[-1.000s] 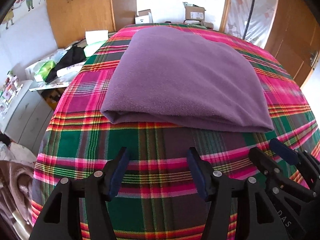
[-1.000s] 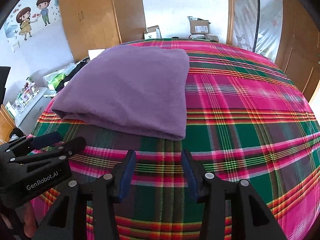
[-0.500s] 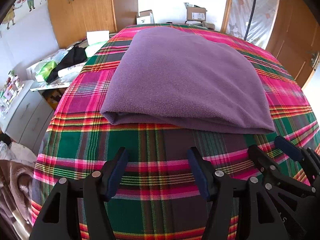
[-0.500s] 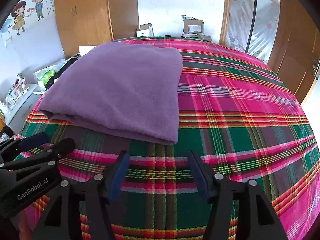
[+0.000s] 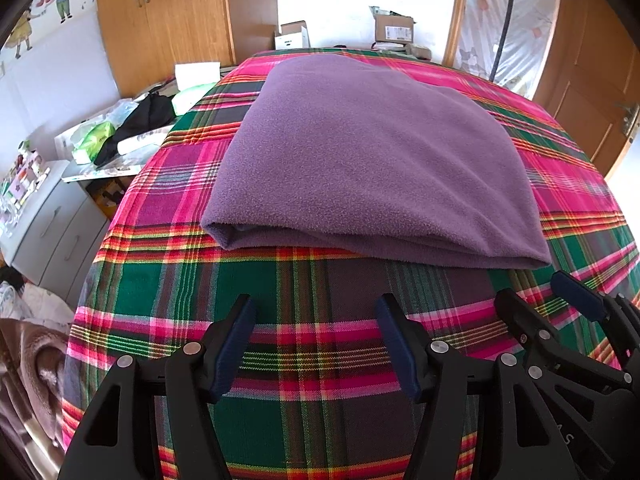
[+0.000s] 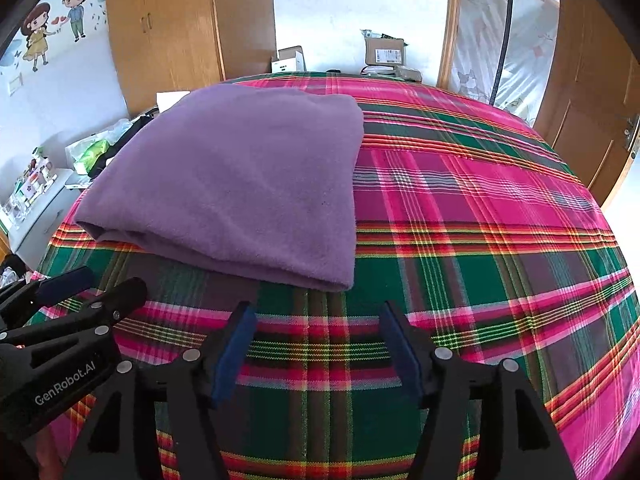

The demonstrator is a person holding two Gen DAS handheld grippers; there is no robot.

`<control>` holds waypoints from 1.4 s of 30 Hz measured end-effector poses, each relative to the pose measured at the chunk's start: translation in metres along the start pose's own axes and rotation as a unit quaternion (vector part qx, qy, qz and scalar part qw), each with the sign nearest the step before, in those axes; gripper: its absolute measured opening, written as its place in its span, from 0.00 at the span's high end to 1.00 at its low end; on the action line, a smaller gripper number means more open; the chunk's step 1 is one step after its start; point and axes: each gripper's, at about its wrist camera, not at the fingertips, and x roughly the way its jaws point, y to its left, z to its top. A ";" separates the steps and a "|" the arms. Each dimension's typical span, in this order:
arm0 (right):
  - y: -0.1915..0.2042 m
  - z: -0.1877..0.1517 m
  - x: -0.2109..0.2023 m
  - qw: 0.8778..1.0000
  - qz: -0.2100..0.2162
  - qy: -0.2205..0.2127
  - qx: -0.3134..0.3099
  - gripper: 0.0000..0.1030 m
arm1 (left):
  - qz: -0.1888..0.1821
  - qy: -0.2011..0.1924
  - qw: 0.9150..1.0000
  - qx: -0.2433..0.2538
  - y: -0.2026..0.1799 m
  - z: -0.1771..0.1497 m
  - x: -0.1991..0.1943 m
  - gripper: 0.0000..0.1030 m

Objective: Fold clothes

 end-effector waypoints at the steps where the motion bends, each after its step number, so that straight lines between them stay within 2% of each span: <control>1: 0.000 0.000 0.000 1.000 0.000 0.000 -0.001 0.36 | 0.000 0.000 1.000 0.000 0.000 0.000 0.000 0.37; 16: 0.004 0.000 0.000 1.000 0.000 0.001 0.000 0.35 | -0.001 -0.007 1.000 0.000 0.000 0.001 0.002 0.36; 22: 0.003 0.000 0.000 1.000 0.001 0.001 -0.001 0.34 | -0.006 -0.007 1.000 0.008 -0.002 0.002 0.004 0.30; 42: 0.003 0.000 0.000 1.000 0.001 0.001 -0.001 0.34 | -0.007 -0.012 1.000 0.008 0.000 0.004 0.006 0.30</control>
